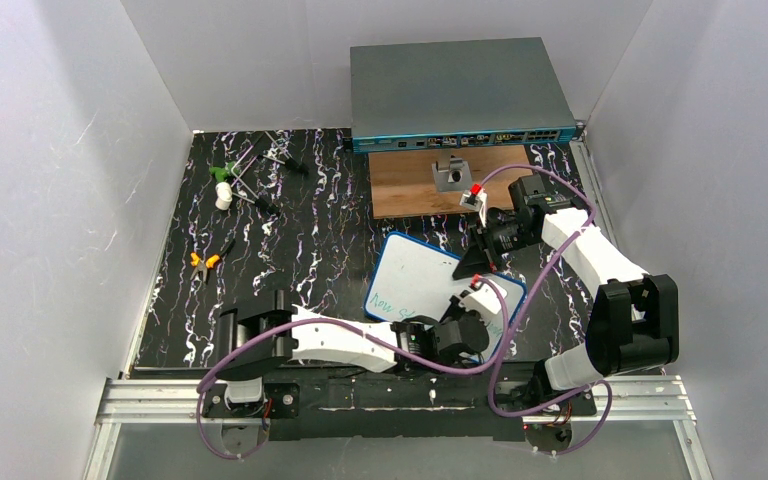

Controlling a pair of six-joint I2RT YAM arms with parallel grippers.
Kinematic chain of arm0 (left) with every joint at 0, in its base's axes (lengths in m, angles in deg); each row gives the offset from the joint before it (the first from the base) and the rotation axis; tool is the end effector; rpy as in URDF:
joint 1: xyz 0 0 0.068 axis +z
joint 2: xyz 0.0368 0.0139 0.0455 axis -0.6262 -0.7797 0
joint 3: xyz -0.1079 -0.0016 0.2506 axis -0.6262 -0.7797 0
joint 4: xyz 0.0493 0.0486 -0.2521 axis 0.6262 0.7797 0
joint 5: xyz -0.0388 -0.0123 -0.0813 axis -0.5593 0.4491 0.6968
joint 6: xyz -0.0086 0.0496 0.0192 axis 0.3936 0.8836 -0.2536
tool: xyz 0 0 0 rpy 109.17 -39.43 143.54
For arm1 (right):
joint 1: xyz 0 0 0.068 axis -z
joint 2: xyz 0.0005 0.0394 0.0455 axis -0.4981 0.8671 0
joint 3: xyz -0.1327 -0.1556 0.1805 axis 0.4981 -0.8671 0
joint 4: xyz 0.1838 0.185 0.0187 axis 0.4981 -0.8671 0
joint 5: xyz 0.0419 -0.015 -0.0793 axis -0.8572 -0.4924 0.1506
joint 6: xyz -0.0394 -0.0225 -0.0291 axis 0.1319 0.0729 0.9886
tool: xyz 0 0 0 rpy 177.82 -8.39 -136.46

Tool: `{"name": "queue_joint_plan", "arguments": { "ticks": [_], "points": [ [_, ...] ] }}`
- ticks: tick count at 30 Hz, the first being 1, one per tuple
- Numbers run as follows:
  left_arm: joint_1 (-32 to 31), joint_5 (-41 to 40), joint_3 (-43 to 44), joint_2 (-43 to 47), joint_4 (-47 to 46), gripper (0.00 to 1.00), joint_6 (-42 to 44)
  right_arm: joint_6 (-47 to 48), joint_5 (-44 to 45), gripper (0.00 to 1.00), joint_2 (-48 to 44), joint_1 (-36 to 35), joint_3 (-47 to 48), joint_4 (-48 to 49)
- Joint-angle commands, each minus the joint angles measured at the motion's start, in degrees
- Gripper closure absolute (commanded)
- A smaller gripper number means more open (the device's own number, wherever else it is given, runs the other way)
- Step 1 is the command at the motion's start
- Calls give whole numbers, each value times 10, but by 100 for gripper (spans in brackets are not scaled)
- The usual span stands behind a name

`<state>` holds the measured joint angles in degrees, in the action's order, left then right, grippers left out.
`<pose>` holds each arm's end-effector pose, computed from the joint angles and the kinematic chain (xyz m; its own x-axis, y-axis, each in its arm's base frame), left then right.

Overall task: Erase the whiteboard
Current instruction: Erase the whiteboard at the center of the board.

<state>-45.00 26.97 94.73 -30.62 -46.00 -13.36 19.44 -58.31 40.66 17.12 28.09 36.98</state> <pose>0.0670 -0.3930 0.2277 -0.2530 0.1663 -0.9531 0.6202 0.7840 -0.0278 0.2530 0.0885 0.2502 -0.6021 -0.4281 -0.6739 -0.7969 0.2697 0.5406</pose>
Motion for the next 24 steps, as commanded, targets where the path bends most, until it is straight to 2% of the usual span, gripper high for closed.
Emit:
{"name": "queue_joint_plan", "arguments": {
  "ticks": [1,4,7,11,15,20,24],
  "points": [
    [40,-62,-29,25,55,100,-34,-9,-62,99,-4,-3,16,-40],
    [39,44,-65,34,-19,100,9,-8,-61,99,-4,-3,15,-41],
    [28,195,-91,37,-105,100,58,-8,-61,99,-3,-3,15,-41],
    [9,263,-66,10,-102,100,99,-7,-62,99,-3,-3,15,-42],
    [4,213,-40,-20,-59,100,102,-6,-63,99,-3,-1,16,-43],
    [8,18,-5,-26,69,100,9,-4,-64,99,-4,-1,18,-46],
    [29,-30,-41,15,94,100,-68,-3,-66,99,-4,-1,18,-46]
  ]
}}
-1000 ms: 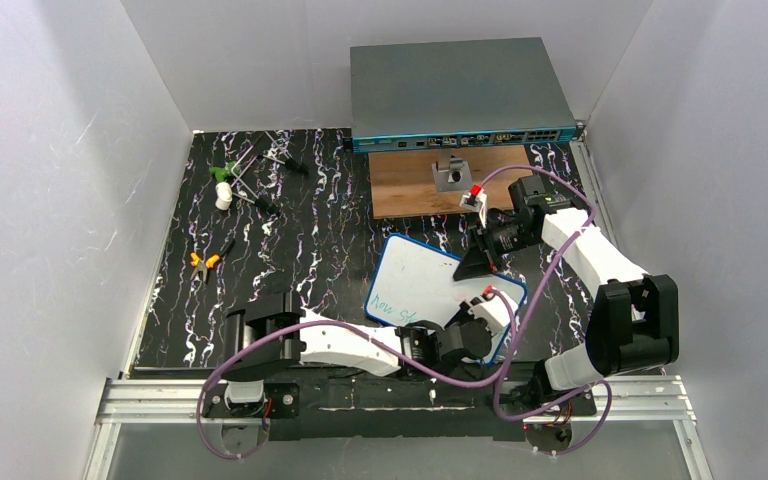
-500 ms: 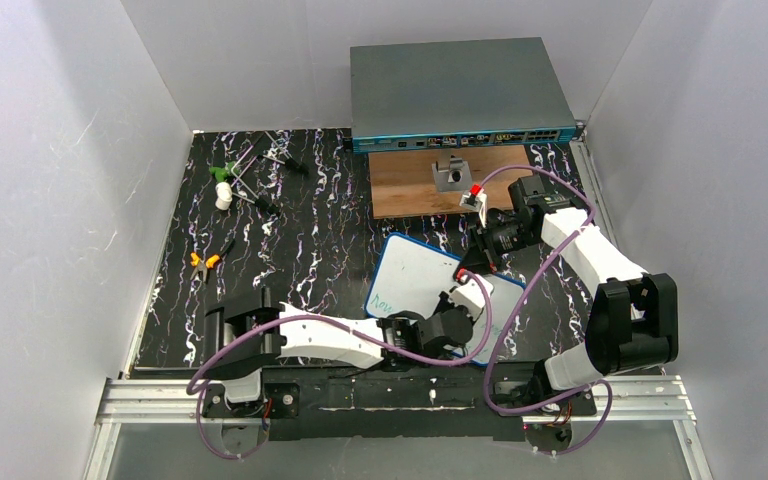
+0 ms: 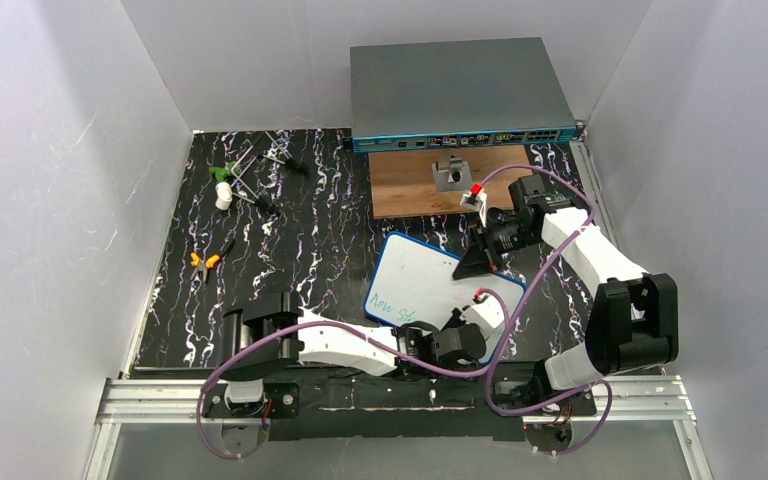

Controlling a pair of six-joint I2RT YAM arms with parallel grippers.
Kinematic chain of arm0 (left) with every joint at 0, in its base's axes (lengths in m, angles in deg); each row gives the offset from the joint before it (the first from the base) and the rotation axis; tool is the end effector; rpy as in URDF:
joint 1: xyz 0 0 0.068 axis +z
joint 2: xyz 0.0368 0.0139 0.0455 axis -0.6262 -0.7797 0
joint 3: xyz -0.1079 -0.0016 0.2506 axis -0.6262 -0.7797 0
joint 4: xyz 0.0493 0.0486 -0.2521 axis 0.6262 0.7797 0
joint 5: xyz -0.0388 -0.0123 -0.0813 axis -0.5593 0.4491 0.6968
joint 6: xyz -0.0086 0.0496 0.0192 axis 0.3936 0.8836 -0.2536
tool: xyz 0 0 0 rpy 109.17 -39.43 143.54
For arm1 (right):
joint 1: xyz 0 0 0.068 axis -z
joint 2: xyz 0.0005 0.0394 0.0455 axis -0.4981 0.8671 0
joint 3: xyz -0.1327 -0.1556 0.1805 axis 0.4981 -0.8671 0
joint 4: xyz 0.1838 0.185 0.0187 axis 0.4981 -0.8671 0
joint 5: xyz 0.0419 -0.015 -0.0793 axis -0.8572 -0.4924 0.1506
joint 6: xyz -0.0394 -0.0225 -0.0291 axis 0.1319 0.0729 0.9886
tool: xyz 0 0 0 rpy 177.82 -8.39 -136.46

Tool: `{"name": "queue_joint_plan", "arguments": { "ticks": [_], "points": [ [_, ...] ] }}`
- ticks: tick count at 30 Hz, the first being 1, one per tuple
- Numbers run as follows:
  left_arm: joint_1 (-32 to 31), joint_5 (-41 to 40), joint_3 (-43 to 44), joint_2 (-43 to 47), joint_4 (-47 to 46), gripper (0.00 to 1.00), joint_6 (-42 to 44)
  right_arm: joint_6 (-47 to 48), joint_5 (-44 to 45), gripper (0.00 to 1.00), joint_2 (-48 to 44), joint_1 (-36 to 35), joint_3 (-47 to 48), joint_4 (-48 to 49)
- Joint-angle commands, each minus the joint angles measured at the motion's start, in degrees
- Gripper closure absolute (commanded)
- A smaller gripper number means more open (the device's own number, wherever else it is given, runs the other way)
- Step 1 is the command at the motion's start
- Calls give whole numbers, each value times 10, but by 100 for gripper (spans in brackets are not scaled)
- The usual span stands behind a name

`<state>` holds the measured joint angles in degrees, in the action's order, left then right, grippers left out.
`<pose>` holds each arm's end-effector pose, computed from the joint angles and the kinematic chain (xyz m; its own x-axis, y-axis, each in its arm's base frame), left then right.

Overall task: Erase the whiteboard
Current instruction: Erase the whiteboard at the center of the board.

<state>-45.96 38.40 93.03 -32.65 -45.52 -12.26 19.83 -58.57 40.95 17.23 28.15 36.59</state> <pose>0.0549 -0.3970 0.2022 -0.2834 0.2929 -0.9132 0.7633 0.6454 -0.0298 0.2533 0.0881 0.2492 -0.6047 -0.4283 -0.6715 -0.7945 0.2663 0.5457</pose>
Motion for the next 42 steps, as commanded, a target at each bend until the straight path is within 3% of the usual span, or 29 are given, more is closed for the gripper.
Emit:
{"name": "queue_joint_plan", "arguments": {
  "ticks": [1,9,16,20,25,32,42],
  "points": [
    [43,-148,-32,44,91,100,-93,-6,-64,99,-7,-2,17,-44],
    [65,-108,-58,71,91,100,-152,-5,-63,99,-4,-1,16,-44],
    [32,-37,-58,52,-28,100,-11,-5,-62,99,-3,-1,17,-45],
    [21,-1,-38,20,-31,100,20,-4,-62,99,-2,-1,17,-45],
    [22,-20,-47,35,-39,100,4,-2,-62,99,-3,-1,18,-47],
    [93,44,-156,109,-154,100,-148,-1,-61,99,-4,-1,18,-46],
    [85,44,-143,134,-136,100,-101,-2,-59,99,-2,-1,18,-46]
  ]
}}
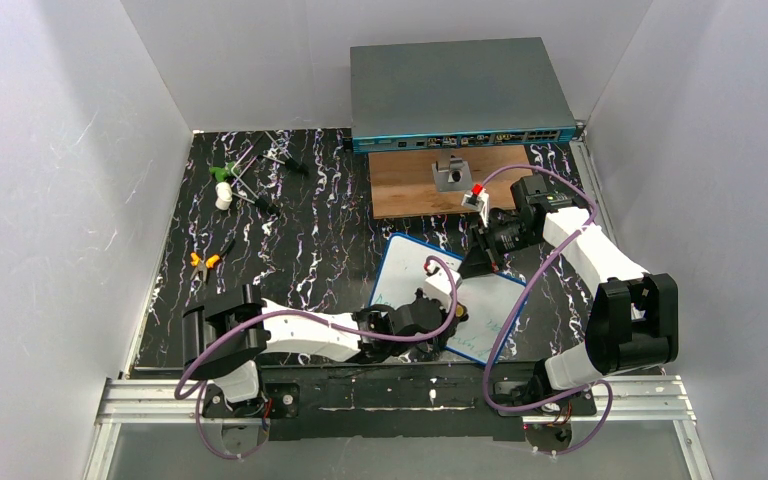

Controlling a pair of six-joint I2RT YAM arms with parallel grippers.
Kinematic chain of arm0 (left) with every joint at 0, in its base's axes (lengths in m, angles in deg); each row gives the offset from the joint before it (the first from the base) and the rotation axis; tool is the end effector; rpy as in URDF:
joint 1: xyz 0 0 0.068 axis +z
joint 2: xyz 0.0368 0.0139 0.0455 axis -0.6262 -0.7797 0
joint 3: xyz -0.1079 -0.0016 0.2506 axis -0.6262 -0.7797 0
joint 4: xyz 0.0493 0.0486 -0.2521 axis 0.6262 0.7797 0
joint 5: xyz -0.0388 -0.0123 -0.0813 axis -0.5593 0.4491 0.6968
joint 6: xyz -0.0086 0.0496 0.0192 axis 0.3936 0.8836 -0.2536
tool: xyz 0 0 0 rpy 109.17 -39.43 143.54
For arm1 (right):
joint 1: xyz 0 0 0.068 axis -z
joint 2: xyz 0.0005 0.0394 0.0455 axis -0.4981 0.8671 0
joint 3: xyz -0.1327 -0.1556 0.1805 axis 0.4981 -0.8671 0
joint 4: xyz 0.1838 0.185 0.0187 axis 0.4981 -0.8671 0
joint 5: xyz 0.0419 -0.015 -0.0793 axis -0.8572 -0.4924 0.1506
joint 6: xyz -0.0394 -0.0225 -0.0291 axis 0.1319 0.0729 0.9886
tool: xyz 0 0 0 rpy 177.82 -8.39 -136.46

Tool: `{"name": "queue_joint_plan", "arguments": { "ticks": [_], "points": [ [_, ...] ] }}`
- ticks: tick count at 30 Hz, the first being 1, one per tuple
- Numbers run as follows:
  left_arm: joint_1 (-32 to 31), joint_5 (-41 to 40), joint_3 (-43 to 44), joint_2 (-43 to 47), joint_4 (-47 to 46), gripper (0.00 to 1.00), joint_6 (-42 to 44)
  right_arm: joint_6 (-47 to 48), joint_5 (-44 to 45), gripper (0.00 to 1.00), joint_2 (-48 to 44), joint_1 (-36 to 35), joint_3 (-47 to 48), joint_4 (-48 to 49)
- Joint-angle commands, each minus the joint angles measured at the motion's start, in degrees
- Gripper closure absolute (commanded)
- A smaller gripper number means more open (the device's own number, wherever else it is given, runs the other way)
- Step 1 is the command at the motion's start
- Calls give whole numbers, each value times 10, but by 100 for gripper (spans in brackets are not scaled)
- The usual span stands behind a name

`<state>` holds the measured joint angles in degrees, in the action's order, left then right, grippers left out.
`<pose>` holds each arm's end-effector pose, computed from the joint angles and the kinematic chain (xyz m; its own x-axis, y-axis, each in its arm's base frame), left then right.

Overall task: Erase the whiteboard
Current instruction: Erase the whiteboard at the center of the board.

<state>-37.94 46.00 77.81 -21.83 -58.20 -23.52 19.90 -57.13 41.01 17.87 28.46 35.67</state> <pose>0.0941 -0.3371 0.2062 -0.4556 0.0183 -0.8900 0.6725 0.6621 -0.3306 0.2540 0.0847 0.2493 -0.6155 -0.4353 -0.6570 -0.7870 0.2940 0.5425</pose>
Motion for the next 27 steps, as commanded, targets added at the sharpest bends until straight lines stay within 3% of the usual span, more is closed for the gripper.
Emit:
{"name": "queue_joint_plan", "arguments": {
  "ticks": [1,3,7,12,18,27],
  "points": [
    [6,-49,3,36,-1,100,8,-3,-73,99,-3,-7,15,-37],
    [16,-93,-19,68,26,100,-15,-2,-72,99,-4,-7,15,-37],
    [64,-102,-89,146,47,100,-69,-2,-73,99,-3,-7,15,-36],
    [75,-103,-111,187,50,100,-62,-3,-73,99,-1,-6,14,-36],
    [63,-13,-53,127,28,100,-7,-4,-69,99,1,-6,14,-35],
    [-19,4,123,-30,61,100,61,-5,-69,99,2,-6,16,-35]
  ]
}}
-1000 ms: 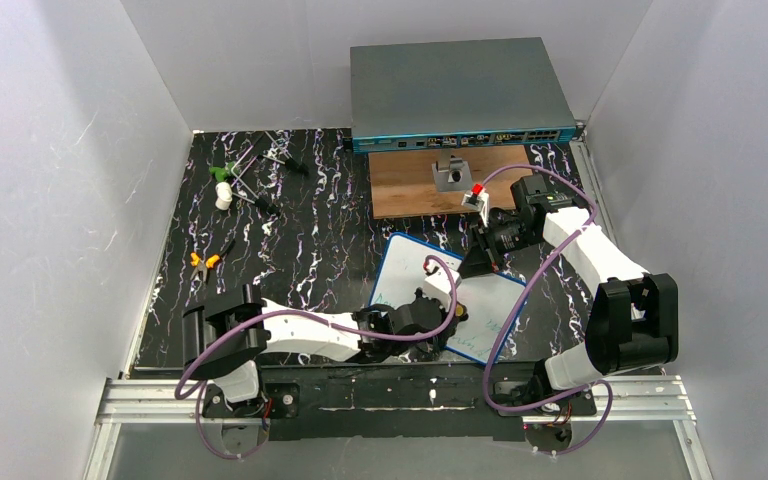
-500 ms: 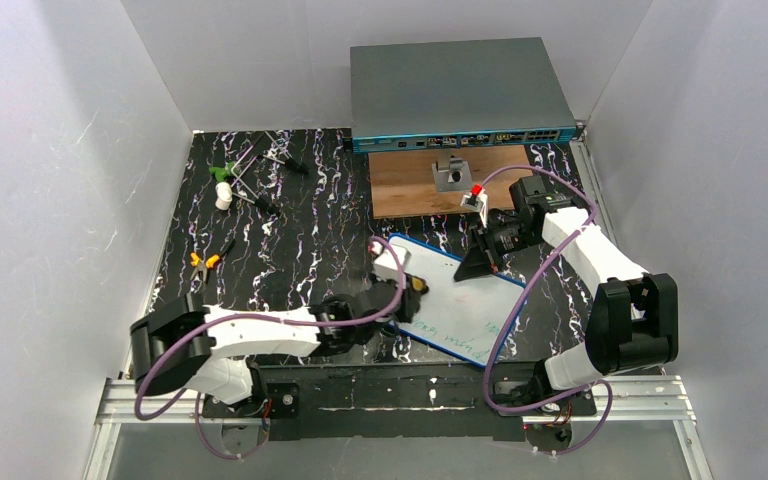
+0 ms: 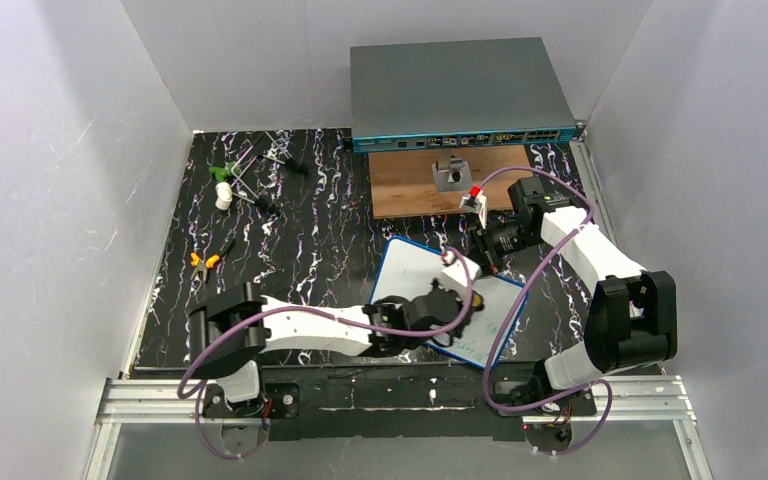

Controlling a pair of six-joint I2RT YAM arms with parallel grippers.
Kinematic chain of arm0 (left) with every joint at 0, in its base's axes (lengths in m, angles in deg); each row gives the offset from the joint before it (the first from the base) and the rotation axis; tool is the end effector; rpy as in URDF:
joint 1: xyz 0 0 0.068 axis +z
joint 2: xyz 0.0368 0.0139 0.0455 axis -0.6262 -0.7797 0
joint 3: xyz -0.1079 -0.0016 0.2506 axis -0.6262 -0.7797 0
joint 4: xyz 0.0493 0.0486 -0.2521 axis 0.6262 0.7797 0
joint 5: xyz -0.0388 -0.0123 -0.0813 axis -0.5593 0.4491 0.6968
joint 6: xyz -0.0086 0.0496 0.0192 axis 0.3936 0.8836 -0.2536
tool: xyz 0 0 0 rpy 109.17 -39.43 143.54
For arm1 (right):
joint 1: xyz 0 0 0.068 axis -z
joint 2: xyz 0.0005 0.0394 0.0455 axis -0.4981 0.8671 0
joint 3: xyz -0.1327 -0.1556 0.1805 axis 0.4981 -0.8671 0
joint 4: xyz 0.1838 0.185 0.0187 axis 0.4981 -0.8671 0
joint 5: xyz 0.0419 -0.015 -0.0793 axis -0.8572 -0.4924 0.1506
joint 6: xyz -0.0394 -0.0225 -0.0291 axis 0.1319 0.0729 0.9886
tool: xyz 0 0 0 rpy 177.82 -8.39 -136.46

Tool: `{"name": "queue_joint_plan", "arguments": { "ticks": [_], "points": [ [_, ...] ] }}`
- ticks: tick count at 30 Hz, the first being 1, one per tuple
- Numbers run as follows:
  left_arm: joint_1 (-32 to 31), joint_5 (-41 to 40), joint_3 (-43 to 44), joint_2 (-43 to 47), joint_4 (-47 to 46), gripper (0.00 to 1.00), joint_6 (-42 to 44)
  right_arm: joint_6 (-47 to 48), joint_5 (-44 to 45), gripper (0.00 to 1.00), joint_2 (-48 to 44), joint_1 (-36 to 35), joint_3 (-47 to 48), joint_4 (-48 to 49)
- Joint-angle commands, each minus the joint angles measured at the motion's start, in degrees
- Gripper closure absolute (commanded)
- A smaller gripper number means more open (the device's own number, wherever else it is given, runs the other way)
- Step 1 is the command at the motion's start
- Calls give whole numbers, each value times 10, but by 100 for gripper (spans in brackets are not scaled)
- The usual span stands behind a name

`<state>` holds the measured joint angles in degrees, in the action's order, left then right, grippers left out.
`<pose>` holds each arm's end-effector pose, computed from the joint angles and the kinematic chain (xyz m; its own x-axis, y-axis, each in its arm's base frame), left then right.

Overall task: Erase the whiteboard
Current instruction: Erase the whiteboard at the center of the board.

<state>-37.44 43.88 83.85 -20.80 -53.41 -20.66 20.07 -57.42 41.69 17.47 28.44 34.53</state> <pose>0.1008 -0.3467 0.2379 -0.4035 0.0006 -0.9150 0.6712 0.6798 -0.2956 0.2531 0.0865 0.2460 -0.6306 -0.4425 -0.6376 -0.7732 0.2874 0.5653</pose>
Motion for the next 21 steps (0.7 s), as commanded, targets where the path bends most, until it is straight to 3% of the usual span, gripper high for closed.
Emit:
{"name": "queue_joint_plan", "arguments": {
  "ticks": [1,6,11,17,21],
  "points": [
    [-29,28,79,-54,17,100,40,-6,-66,99,-5,-3,16,-24],
    [-45,7,117,-75,48,100,70,-6,-63,99,-7,-3,17,-24],
    [-39,-34,13,-12,38,100,58,-9,-52,99,-9,-3,15,-19],
    [15,16,-65,65,-1,100,1,-17,-41,99,-16,0,11,-9],
    [-13,21,-8,32,32,100,50,-21,-36,99,-17,0,9,-4]
  ]
}}
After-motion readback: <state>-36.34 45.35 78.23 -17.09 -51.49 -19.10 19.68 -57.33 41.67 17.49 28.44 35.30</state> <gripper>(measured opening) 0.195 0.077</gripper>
